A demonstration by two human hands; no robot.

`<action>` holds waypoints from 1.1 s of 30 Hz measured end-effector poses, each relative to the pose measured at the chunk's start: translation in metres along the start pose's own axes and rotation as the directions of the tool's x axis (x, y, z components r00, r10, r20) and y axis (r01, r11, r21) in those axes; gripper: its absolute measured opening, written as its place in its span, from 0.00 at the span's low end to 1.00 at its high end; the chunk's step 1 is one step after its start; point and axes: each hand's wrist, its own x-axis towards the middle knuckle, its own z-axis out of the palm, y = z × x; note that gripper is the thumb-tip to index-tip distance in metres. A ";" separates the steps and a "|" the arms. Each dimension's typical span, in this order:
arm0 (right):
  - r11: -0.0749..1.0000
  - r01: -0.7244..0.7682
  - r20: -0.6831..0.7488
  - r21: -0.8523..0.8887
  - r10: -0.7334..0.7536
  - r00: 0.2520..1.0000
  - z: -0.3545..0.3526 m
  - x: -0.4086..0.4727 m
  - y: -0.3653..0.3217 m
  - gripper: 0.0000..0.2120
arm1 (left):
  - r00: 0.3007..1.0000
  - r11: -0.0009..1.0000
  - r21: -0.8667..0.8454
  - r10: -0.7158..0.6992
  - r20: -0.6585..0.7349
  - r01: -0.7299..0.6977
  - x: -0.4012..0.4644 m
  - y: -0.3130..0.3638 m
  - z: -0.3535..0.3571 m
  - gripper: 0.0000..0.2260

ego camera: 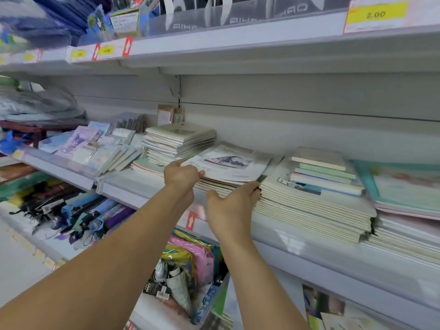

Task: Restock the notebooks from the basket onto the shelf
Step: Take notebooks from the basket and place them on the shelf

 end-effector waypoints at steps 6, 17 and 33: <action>0.987 -0.015 0.009 0.160 0.014 1.000 0.005 0.016 0.002 0.50 | 0.999 0.981 0.188 0.045 0.002 -0.044 0.015 -0.006 0.011 0.18; 0.947 0.002 -0.044 0.320 0.012 0.999 0.010 0.030 0.002 0.57 | 0.992 0.957 0.265 0.124 -0.001 -0.119 0.030 -0.013 0.014 0.17; 0.901 -0.101 -0.031 0.423 0.126 0.992 0.006 0.036 -0.006 0.54 | 0.985 0.803 0.570 0.132 0.116 -0.174 0.042 -0.014 0.016 0.17</action>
